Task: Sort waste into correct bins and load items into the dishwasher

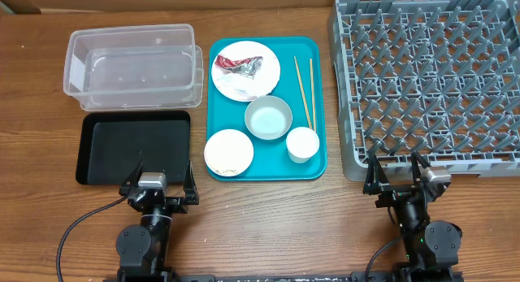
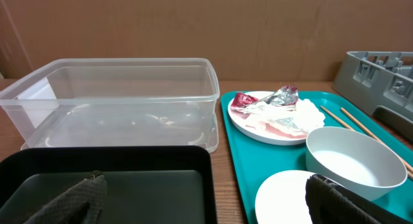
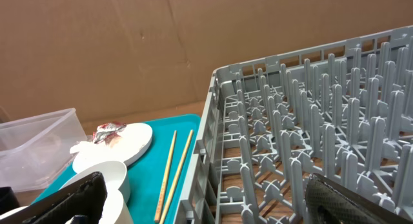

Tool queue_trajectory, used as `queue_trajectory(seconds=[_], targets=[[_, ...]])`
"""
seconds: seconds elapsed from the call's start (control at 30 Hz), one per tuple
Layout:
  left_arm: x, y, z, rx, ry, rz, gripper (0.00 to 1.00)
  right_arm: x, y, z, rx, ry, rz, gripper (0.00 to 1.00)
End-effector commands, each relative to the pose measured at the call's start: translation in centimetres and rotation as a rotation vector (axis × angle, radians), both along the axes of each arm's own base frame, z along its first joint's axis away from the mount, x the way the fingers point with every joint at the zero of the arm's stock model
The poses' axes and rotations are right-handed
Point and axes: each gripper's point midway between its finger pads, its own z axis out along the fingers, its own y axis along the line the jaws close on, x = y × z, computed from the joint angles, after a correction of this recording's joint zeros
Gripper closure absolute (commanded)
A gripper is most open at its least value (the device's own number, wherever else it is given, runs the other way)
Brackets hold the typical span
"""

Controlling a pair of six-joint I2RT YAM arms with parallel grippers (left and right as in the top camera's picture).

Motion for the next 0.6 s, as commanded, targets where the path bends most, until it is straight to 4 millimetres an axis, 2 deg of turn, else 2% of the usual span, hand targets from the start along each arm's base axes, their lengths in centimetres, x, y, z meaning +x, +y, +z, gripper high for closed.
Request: queue_trajectory(seconds=[0.0,0.17,0.27,0.57], targets=[[-0.02,0.14,-0.01,0.021,-0.008,0.002,0.00,-0.01,0.04,-0.21,0.000,-0.003,0.000,0.00],[-0.01,0.25,-0.01,0.023,-0.008,0.008,0.00,-0.01,0.04,-0.20,0.000,-0.003,0.000,0.00],[0.00,1.13,-0.03,0.026,-0.007,0.059,0.00,-0.01,0.04,-0.18,0.000,-0.004,0.000,0.00],[0.01,1.10,0.04,0.026,-0.010,0.058,0.00,0.03,-0.26,-0.20,0.000,-0.003,-0.017,0.00]])
